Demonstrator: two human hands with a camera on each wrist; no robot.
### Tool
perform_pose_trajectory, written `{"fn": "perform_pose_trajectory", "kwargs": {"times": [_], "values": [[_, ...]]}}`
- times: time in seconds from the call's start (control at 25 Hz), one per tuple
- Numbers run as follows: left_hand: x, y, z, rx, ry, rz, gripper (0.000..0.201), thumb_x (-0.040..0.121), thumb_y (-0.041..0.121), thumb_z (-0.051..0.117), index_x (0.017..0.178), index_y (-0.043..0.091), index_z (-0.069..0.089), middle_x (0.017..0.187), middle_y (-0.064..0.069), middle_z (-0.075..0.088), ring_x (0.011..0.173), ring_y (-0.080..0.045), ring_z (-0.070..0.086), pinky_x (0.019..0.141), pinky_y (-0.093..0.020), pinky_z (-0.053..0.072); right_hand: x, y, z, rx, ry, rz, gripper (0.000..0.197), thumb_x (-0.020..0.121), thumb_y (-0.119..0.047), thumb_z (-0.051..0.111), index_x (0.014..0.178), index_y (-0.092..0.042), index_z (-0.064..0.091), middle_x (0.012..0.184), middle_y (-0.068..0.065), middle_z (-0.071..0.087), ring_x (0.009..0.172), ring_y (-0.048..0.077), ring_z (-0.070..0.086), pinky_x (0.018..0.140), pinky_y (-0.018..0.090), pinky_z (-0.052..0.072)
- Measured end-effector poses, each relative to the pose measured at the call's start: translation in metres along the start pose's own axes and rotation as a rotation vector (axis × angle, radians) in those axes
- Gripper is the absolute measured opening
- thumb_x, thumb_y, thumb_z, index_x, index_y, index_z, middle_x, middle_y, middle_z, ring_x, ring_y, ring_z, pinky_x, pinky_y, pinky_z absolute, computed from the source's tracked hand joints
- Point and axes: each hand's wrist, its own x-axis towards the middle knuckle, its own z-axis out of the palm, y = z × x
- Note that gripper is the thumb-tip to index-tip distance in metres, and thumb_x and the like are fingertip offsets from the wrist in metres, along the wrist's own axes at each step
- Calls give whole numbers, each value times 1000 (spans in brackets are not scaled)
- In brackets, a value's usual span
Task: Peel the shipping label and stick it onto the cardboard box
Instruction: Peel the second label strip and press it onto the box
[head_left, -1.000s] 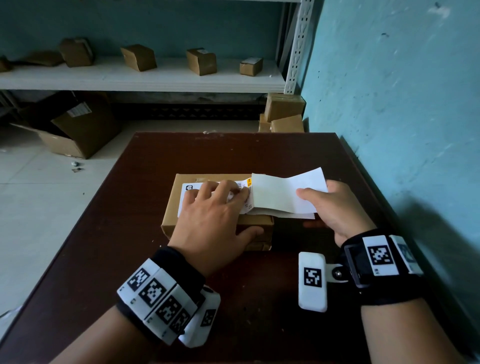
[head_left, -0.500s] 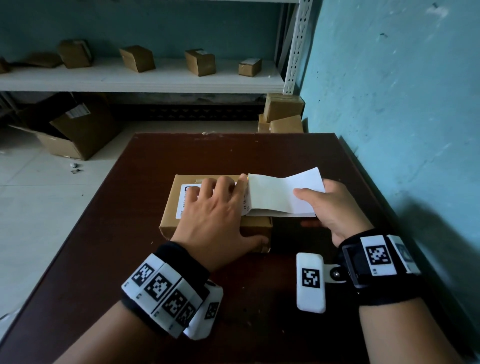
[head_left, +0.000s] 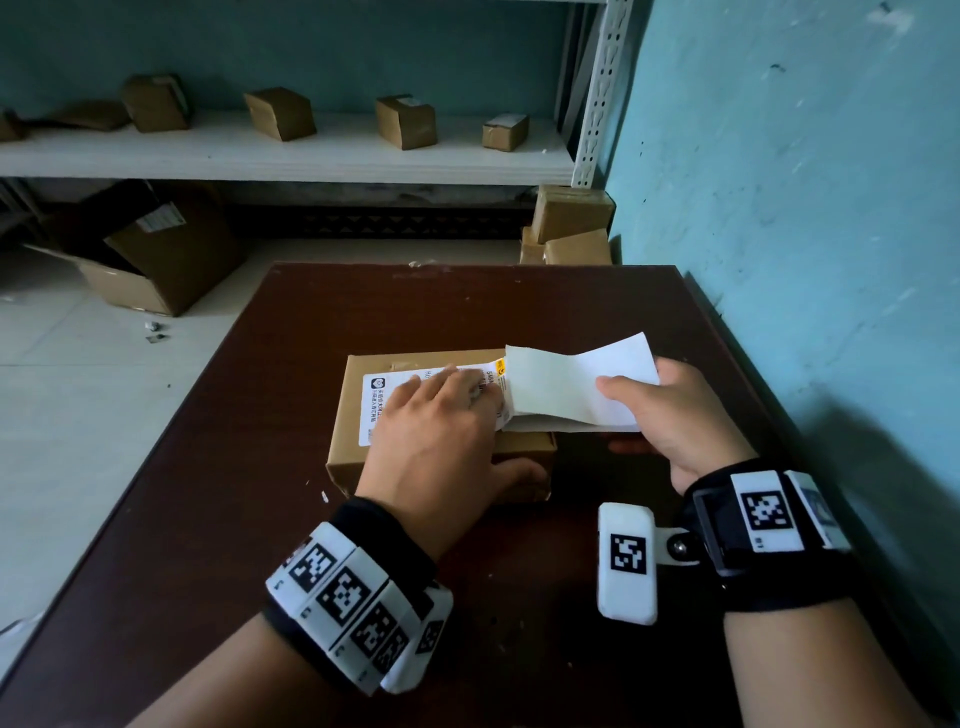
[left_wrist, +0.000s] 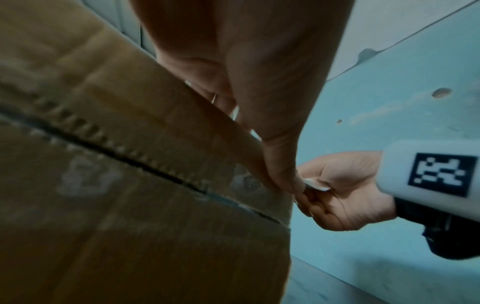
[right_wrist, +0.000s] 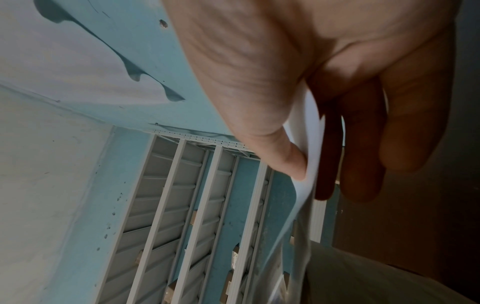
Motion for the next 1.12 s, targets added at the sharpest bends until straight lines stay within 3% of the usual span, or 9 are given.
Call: {"fn": "perform_pose_trajectory", "kwargs": {"times": [0.12, 0.2, 0.36, 0.52, 0.6, 0.64, 0.76, 0.96, 1.12], "values": [[-4, 0, 8, -75, 49, 16, 66, 67, 73, 64, 105, 19, 69, 128, -2, 67, 131, -28, 54, 106, -51, 44, 0, -1, 0, -6, 1, 4, 5, 91, -21, 66, 95, -24, 67, 98, -1, 73, 91, 19, 69, 60, 33, 58], [-4, -1, 10, -101, 51, 34, 61, 67, 70, 67, 100, 20, 67, 126, 0, 67, 130, -28, 53, 103, -52, 46, -1, -1, -2, -11, -1, 2, 6, 91, -21, 66, 96, -24, 68, 97, -2, 73, 90, 19, 69, 59, 33, 58], [-5, -1, 10, -155, 130, 37, 51, 64, 63, 71, 84, 18, 58, 100, 0, 63, 97, -26, 57, 86, -47, 52, -3, -2, -5, -20, -10, -1, 11, 91, -21, 66, 101, -22, 68, 97, -1, 73, 86, 18, 70, 63, 35, 60], [-8, 4, 3, -161, 80, -3, 52, 63, 71, 61, 75, 23, 47, 91, 3, 51, 92, -23, 47, 80, -39, 48, -4, -2, -5, -27, -8, -1, 10, 92, -21, 66, 102, -22, 67, 98, -1, 72, 90, 19, 69, 63, 34, 59], [-6, 2, -3, -109, 23, -53, 63, 60, 81, 52, 89, 25, 51, 100, 5, 52, 98, -21, 46, 87, -38, 46, -4, -2, -5, -27, -6, -1, 9, 92, -21, 66, 100, -22, 67, 97, -1, 73, 90, 19, 69, 64, 35, 59], [-5, 0, -5, -77, -19, -77, 77, 58, 86, 47, 104, 25, 53, 111, 6, 52, 105, -20, 45, 93, -37, 44, -4, -1, -5, -27, -2, 0, 8, 91, -21, 66, 99, -23, 67, 97, -1, 73, 91, 19, 69, 65, 36, 60], [0, -3, -8, 1, -118, -84, 113, 58, 96, 37, 145, 25, 35, 145, 9, 37, 128, -21, 34, 109, -39, 32, -3, -1, -4, -21, 1, 9, 4, 91, -21, 66, 92, -25, 65, 98, 0, 72, 92, 19, 68, 68, 38, 61], [1, -1, -7, 25, -139, -68, 108, 65, 94, 37, 153, 33, 25, 152, 10, 30, 130, -24, 29, 109, -41, 30, -1, 0, -4, -27, 11, 15, 4, 91, -22, 66, 90, -25, 65, 97, 0, 72, 92, 20, 68, 71, 41, 62], [-2, 1, -7, -13, -122, -67, 98, 68, 87, 49, 147, 31, 40, 150, 7, 40, 132, -25, 32, 110, -44, 34, -3, -2, -5, -35, 3, 13, 6, 92, -22, 66, 98, -23, 66, 99, 0, 72, 93, 20, 68, 63, 34, 58]]}}
